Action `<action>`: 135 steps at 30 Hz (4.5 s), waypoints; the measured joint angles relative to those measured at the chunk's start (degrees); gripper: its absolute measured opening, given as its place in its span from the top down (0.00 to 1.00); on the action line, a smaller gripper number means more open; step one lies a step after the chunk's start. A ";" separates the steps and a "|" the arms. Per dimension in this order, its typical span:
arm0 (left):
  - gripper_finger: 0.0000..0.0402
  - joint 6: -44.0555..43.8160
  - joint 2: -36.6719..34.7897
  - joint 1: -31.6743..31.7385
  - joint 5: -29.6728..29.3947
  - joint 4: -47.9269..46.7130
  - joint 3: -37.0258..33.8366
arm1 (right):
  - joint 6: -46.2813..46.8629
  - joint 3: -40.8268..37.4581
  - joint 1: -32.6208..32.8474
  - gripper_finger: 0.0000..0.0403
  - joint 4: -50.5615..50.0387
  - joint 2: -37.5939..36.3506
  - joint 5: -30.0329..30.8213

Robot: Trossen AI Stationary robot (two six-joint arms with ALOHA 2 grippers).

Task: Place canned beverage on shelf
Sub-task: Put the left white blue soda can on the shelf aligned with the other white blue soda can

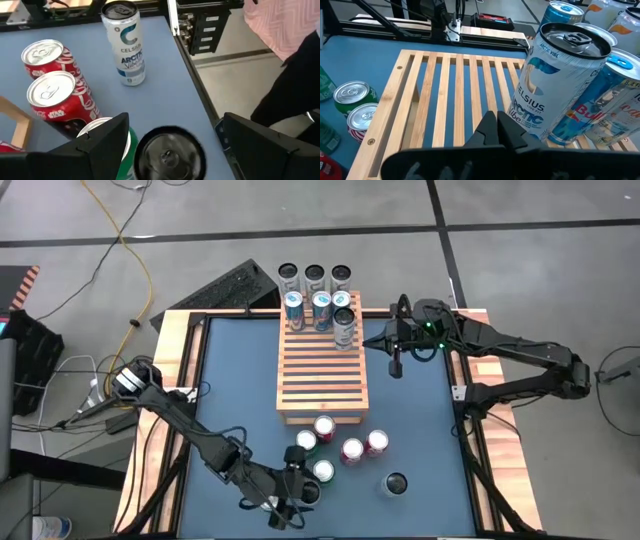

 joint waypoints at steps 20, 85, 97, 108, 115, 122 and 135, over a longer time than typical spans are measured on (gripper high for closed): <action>0.21 6.73 -5.27 2.95 9.23 19.13 -15.65 | 2.56 0.02 -0.23 1.00 -0.13 1.11 0.05; 0.17 3.50 9.77 8.31 25.13 -37.87 27.94 | 0.24 0.02 -0.33 1.00 -9.00 1.14 0.18; 0.17 9.51 12.15 8.07 22.63 -39.54 27.99 | -0.61 0.02 -0.33 1.00 -10.68 1.14 0.13; 0.17 10.78 12.17 8.07 23.08 -40.83 27.84 | -0.61 0.02 -0.33 1.00 -10.56 1.14 0.09; 0.17 11.34 12.21 8.07 24.02 -41.56 27.48 | -0.61 0.02 -0.33 1.00 -10.54 1.14 0.07; 0.17 15.19 12.21 8.11 23.31 -41.44 26.84 | -0.63 0.02 -0.33 1.00 -10.51 1.14 0.04; 0.17 15.46 12.23 8.11 23.63 -35.86 23.58 | -0.81 0.02 -0.33 1.00 -10.56 1.14 0.04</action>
